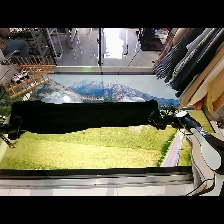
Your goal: Fold the clothes and pants, and hang the long-sleeved shirts on hangers.
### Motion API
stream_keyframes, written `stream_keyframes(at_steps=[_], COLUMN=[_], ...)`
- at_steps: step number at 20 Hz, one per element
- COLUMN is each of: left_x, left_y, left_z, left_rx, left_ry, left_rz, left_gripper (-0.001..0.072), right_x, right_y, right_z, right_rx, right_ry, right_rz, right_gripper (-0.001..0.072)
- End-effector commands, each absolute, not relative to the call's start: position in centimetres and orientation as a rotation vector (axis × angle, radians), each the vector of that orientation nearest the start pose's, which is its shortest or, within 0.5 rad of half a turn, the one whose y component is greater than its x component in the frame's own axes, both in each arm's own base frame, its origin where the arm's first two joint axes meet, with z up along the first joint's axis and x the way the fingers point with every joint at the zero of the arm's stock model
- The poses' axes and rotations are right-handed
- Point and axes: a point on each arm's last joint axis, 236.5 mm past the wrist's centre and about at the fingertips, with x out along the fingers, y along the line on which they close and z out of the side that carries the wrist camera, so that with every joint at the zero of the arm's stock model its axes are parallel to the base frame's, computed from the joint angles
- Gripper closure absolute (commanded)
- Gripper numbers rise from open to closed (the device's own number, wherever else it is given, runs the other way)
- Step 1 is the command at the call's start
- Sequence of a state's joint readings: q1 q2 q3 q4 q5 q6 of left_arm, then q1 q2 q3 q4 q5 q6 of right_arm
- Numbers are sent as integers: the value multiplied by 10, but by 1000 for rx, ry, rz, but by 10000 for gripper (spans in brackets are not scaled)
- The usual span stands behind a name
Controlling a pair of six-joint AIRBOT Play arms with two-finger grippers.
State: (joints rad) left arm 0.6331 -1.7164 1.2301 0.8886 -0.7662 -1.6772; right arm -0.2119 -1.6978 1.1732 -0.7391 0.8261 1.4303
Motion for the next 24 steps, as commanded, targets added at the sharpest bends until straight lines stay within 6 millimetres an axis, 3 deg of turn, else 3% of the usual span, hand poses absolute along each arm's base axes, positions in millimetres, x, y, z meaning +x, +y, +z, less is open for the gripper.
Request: stream_keyframes(at_steps=[1,3,4,5,8,10,11,12,14,15,16,18,19,20,21,22,23,24], left_x=[467,479,485,491,507,505,494,470,388,345,319,297,288,280,277,277,278,281], left_y=[231,234,231,228,213,216,222,234,269,281,286,275,269,267,272,279,286,294], left_z=[-98,-90,-86,-81,-43,-1,16,17,-11,-28,-40,-65,-74,-80,-79,-73,-63,-48], left_rx=[-1189,-1207,-1219,-1223,-1112,-1047,-982,-895,-688,-607,-592,-633,-626,-604,-584,-560,-542,-524], left_ry=[756,689,667,654,712,752,803,896,1208,1368,1452,1511,1549,1579,1589,1587,1581,1568], left_rz=[580,586,577,552,359,225,175,187,325,401,446,445,429,414,428,446,464,477], left_gripper=[252,543,678,680,682,682,683,683,684,683,683,682,680,649,439,99,5,6], right_x=[491,504,512,519,529,515,497,467,394,359,331,276,252,238,235,241,253,268], right_y=[30,30,32,34,32,30,27,25,22,30,37,53,59,61,60,52,39,21], right_z=[-86,-81,-78,-74,-55,-37,-34,-37,-49,-53,-57,-63,-65,-65,-62,-57,-51,-45], right_rx=[938,951,969,983,944,793,687,563,427,421,433,478,495,491,468,455,456,478], right_ry=[1106,1048,1013,982,954,1030,1107,1217,1458,1546,1601,1707,1754,1772,1757,1724,1676,1617], right_rz=[41,19,10,4,41,132,179,221,262,308,330,363,377,393,416,399,364,315], right_gripper=[195,229,382,560,665,667,668,668,668,668,668,665,611,400,239,244,240,204])
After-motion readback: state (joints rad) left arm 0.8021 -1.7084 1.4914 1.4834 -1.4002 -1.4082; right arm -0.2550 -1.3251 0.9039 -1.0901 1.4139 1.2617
